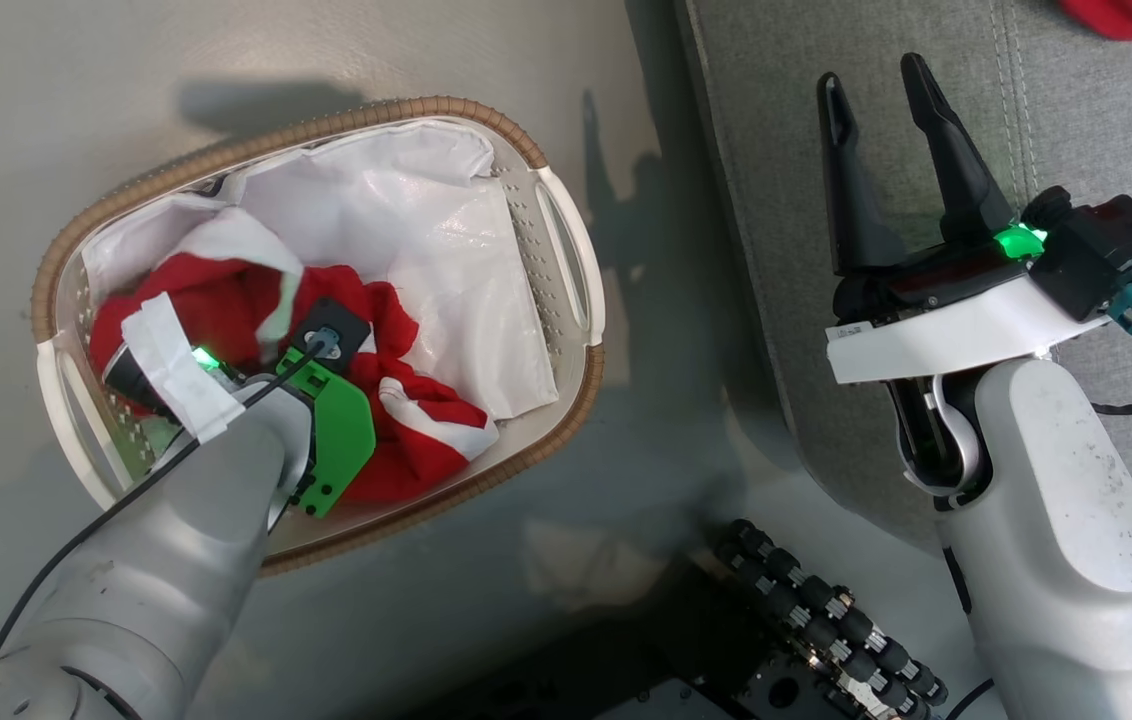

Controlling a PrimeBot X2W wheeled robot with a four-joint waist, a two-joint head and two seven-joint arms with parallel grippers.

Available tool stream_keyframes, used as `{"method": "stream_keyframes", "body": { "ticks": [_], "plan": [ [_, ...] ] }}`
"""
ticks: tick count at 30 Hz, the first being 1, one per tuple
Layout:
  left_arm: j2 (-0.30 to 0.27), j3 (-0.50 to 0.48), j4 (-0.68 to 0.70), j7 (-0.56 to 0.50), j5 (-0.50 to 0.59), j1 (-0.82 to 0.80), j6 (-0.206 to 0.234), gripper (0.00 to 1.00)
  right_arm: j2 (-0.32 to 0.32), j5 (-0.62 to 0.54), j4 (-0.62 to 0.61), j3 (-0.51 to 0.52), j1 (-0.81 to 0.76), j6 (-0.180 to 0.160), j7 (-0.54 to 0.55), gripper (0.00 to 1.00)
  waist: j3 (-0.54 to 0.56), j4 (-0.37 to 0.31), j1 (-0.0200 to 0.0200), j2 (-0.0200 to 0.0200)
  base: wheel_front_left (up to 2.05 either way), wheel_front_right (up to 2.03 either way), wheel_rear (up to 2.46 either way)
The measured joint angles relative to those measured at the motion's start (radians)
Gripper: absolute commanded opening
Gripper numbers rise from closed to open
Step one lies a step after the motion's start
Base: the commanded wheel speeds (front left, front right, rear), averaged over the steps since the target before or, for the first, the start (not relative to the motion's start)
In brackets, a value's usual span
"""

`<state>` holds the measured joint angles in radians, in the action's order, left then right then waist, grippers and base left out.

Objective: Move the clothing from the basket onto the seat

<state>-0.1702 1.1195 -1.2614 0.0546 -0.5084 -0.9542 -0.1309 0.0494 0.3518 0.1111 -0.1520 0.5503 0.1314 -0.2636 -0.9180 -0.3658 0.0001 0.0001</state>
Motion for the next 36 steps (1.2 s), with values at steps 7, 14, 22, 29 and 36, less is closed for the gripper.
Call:
{"method": "stream_keyframes", "body": {
  "ticks": [7, 14, 22, 29, 36],
  "plan": [
    [0.028, 0.026, 0.021, 0.031, -0.024, 0.010, 0.000, 0.00, 0.000, -0.013, 0.020, 0.010, -0.001, 0.000, 0.000, 1.00, 0.037, 0.014, 0.0000, 0.0000, 0.00, 0.00, 0.00],
    [0.054, 0.062, 0.068, 0.124, -0.044, 0.014, 0.000, 0.00, -0.001, -0.050, 0.053, 0.034, -0.017, 0.000, 0.000, 1.00, 0.097, 0.043, -0.0001, 0.0000, 0.00, 0.00, 0.00],
    [0.054, 0.072, 0.150, 0.197, -0.094, 0.041, 0.000, 0.00, -0.001, -0.115, 0.099, 0.065, -0.071, 0.000, 0.000, 1.00, 0.207, 0.089, -0.0001, 0.0000, 0.00, 0.00, 0.00],
    [-0.004, 0.051, 0.314, 0.206, -0.068, 0.038, 0.000, 0.00, -0.001, -0.164, 0.142, 0.086, -0.135, 0.000, 0.000, 1.00, 0.336, 0.135, -0.0002, 0.0000, 0.00, 0.00, 0.00],
    [-0.090, -0.012, 0.504, 0.208, 0.020, 0.026, 0.002, 0.00, -0.001, -0.195, 0.170, 0.093, -0.193, 0.000, 0.000, 1.00, 0.473, 0.177, -0.0002, 0.0000, 0.00, 0.00, 0.00]
  ]
}}
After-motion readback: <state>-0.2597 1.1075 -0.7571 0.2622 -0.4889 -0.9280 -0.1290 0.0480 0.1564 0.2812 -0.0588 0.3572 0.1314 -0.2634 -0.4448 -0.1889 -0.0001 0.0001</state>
